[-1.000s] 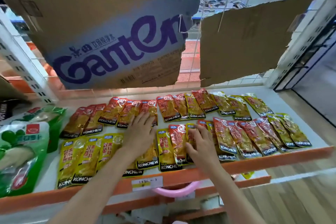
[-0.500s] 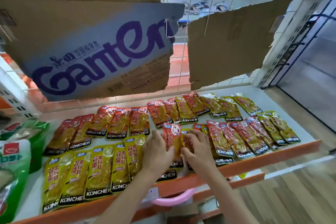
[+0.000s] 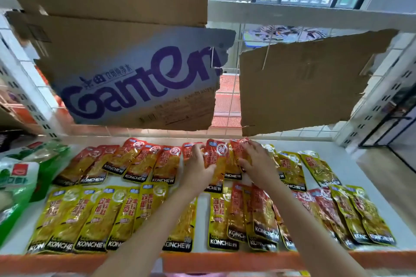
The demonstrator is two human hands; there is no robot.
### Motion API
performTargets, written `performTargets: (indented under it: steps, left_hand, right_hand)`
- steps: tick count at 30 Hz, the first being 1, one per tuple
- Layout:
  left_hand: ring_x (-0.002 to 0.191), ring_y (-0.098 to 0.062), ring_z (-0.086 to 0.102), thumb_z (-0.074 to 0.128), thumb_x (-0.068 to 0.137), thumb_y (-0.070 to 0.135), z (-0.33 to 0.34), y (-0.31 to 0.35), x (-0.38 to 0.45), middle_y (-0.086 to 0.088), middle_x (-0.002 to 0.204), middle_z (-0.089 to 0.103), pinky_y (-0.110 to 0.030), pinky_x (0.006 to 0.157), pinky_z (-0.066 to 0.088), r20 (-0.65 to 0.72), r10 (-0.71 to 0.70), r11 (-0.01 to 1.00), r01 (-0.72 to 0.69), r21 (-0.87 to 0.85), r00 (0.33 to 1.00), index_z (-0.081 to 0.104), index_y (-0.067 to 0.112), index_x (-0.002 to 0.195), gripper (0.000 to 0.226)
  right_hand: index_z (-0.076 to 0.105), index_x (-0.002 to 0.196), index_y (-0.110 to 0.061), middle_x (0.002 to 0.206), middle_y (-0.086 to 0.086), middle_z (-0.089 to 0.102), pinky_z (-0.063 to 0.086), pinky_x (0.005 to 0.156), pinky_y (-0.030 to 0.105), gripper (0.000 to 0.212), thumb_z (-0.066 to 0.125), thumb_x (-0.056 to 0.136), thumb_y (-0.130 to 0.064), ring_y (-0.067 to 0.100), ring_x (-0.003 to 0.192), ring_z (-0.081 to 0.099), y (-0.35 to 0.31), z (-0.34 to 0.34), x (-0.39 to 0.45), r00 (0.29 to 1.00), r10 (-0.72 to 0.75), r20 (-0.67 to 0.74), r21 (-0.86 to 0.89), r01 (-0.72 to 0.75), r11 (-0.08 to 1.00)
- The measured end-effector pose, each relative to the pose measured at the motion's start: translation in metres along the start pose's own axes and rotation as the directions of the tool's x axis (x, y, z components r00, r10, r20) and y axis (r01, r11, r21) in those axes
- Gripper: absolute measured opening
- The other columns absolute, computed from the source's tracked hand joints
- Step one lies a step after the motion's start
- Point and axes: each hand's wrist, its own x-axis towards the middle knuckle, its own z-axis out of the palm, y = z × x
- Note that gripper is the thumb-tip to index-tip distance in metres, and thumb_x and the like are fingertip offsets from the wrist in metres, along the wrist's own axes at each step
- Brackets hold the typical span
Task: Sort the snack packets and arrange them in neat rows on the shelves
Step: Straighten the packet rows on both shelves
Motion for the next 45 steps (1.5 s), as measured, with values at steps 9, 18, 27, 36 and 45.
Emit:
performTargets:
  steps: [9, 18, 27, 36, 45]
  left_hand:
    - [0.125, -0.029, 0.045, 0.062, 0.085, 0.016, 0.016, -0.006, 0.029, -0.015, 0.141, 0.042, -0.037, 0.1, 0.042, 0.071, -0.185, 0.983, 0.183, 0.03, 0.98, 0.029, 0.009, 0.14, 0.065]
    - [0.123, -0.029, 0.046, 0.062, 0.086, 0.022, 0.011, -0.024, 0.021, -0.014, 0.138, 0.044, -0.041, 0.099, 0.043, 0.029, -0.166, 0.985, 0.164, 0.043, 0.986, 0.032, 0.012, 0.137, 0.06]
    - [0.105, -0.027, 0.059, 0.065, 0.085, 0.013, -0.002, -0.019, 0.022, -0.012, 0.12, 0.059, -0.043, 0.093, 0.049, 0.061, -0.202, 0.952, 0.21, -0.224, 0.978, 0.039, 0.009, 0.129, 0.052]
    - [0.105, -0.024, 0.06, 0.054, 0.088, 0.006, -0.011, 0.004, 0.036, -0.007, 0.109, 0.064, -0.041, 0.093, 0.049, -0.02, -0.055, 0.944, 0.046, -0.326, 0.998, 0.061, 0.016, 0.1, 0.016]
    - [0.091, -0.013, 0.058, 0.058, 0.088, 0.014, -0.016, -0.006, -0.028, 0.004, 0.095, 0.062, -0.022, 0.08, 0.047, 0.002, 0.234, 0.971, -0.233, -0.044, 0.972, 0.06, 0.024, 0.092, 0.01]
  right_hand:
    - [0.051, 0.13, -0.026, 0.149, 0.004, 0.026, 0.023, 0.11, 0.046, 0.038, 0.034, 0.097, -0.037, 0.025, 0.137, 0.023, 0.006, 0.005, -0.009, 0.995, 0.096, -0.009, -0.243, -0.096, 0.965]
    - [0.027, 0.142, -0.004, 0.15, 0.015, 0.025, 0.023, 0.11, 0.046, 0.088, 0.04, 0.084, -0.07, 0.031, 0.139, 0.021, -0.014, 0.016, 0.008, 0.984, 0.173, 0.043, -0.216, -0.16, 0.963]
    - [0.054, 0.102, -0.009, 0.095, 0.008, 0.062, 0.054, 0.077, 0.043, 0.035, 0.07, 0.077, -0.028, 0.027, 0.09, 0.061, -0.013, 0.017, 0.007, 0.943, 0.33, 0.04, 0.708, -0.259, 0.657]
    - [0.047, 0.102, -0.021, 0.094, -0.005, 0.059, 0.049, 0.074, 0.033, 0.03, 0.069, 0.083, -0.03, 0.017, 0.092, 0.058, -0.031, -0.009, -0.075, 0.99, 0.14, 0.029, 0.782, -0.11, 0.614]
    - [0.057, 0.095, -0.012, 0.095, -0.002, 0.048, 0.032, 0.073, 0.027, 0.01, 0.06, 0.087, -0.017, 0.022, 0.093, 0.049, -0.01, 0.013, -0.107, 0.972, 0.024, -0.233, 0.216, 0.027, 0.976]
